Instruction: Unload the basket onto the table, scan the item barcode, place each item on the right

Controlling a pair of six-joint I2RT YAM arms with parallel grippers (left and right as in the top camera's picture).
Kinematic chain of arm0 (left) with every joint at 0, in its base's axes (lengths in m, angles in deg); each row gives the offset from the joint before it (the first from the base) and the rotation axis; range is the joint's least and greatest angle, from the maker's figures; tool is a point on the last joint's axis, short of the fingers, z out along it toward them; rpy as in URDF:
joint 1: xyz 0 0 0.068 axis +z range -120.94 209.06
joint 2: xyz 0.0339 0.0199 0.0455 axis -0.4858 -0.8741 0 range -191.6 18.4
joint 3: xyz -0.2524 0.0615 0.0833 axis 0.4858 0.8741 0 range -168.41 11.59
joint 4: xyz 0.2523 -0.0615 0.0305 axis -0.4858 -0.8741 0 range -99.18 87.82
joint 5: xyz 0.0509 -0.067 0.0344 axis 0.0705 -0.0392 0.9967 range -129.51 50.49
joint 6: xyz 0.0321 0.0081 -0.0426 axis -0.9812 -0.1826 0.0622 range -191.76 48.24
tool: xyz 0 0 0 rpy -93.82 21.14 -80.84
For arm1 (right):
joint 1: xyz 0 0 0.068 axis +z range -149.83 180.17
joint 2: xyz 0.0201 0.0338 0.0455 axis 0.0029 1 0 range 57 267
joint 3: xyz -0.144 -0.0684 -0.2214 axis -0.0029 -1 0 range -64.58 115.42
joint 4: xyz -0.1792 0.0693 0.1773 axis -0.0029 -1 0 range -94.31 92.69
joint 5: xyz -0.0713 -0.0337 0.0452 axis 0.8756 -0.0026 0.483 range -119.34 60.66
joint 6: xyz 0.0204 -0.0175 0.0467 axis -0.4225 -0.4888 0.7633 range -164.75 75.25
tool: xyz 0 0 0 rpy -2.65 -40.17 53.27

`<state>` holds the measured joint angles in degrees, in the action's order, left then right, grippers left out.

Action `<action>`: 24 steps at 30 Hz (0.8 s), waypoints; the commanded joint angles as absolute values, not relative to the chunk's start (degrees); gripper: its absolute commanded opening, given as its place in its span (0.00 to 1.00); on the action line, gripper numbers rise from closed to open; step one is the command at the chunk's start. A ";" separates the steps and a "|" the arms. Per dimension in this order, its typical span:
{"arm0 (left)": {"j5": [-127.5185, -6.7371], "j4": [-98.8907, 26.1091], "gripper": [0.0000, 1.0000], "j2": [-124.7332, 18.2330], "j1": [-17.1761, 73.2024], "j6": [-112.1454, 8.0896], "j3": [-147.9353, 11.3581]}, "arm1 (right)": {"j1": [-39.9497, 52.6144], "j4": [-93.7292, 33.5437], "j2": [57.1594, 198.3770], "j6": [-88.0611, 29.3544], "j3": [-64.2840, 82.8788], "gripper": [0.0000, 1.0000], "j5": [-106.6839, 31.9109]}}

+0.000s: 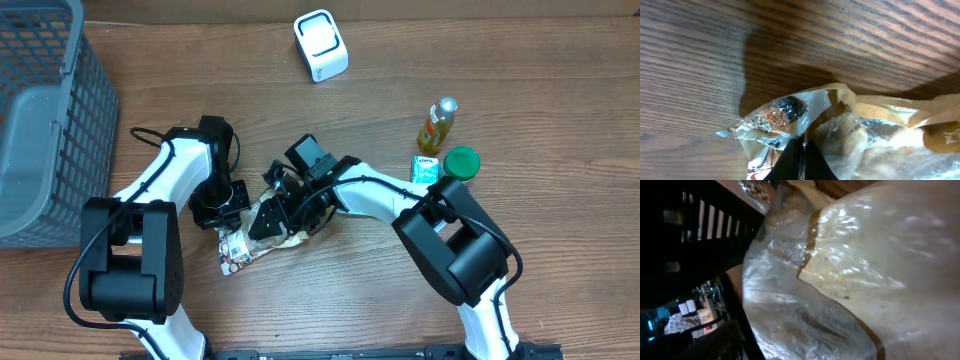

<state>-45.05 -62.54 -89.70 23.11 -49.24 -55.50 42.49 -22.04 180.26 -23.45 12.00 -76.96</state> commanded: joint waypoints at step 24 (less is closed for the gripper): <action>-45.29 -65.08 0.07 -90.99 25.44 -49.33 -65.25 | 41.71 -17.93 177.35 -26.71 11.67 0.15 -78.90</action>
<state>-44.02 -63.81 -90.40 24.22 -49.28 -59.20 42.14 -18.43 180.26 -23.41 11.54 -76.94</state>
